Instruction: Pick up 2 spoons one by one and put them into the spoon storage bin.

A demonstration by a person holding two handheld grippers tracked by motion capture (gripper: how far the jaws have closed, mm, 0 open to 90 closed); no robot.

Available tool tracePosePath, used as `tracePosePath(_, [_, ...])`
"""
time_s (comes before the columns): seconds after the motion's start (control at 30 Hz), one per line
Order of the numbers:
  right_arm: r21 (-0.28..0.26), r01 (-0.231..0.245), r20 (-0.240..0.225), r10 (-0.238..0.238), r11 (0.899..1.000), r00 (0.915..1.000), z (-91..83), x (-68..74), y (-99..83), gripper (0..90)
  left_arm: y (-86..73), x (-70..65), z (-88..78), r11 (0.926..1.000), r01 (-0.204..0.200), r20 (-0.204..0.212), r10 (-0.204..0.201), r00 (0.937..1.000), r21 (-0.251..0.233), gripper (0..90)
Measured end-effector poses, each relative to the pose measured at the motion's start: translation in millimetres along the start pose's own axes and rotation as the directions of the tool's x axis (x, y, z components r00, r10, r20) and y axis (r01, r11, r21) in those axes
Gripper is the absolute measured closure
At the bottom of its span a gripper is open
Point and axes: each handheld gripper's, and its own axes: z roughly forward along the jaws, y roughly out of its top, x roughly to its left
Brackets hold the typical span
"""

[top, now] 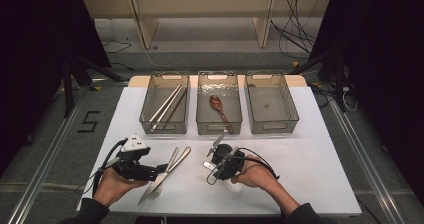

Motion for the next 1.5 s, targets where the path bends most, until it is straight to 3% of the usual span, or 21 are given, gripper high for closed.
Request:
tracePosePath(0.3, [-0.075,-0.026,0.013,0.027,0.997,0.9996,-20.1,-9.8,-0.8,75.6,0.0,0.2,0.0,1.0000,0.000,0.000,0.000,1.0000,0.004,15.3])
tracePosePath(0.5, [-0.129,-0.070,0.030,0.074,0.989,0.9968,-40.4,-22.4,3.0,75.7,0.2,0.1,0.5,1.0000,0.002,-0.002,-0.002,1.0000,0.005,15.3])
tracePosePath(0.67, [-0.180,-0.113,0.045,0.123,0.977,0.9914,-56.9,-37.7,11.0,75.6,0.5,-0.1,0.7,1.0000,-0.002,-0.004,0.002,1.0000,-0.001,15.3])
tracePosePath(0.97, [-0.221,-0.138,0.087,0.160,0.966,0.9832,-74.9,-65.5,29.5,75.7,-0.2,0.5,0.3,1.0000,0.004,-0.003,-0.004,1.0000,-0.004,15.3])
tracePosePath(1.33, [-0.294,-0.176,0.109,0.216,0.939,0.9704,-95.7,-97.9,57.2,75.8,-0.4,0.5,0.6,1.0000,0.005,-0.002,-0.005,1.0000,-0.004,15.3])
tracePosePath(1.5, [-0.311,-0.200,0.129,0.250,0.929,0.9597,-101.6,-112.0,69.0,75.7,-0.4,1.0,0.1,1.0000,0.000,0.000,0.000,1.0000,0.002,15.3])
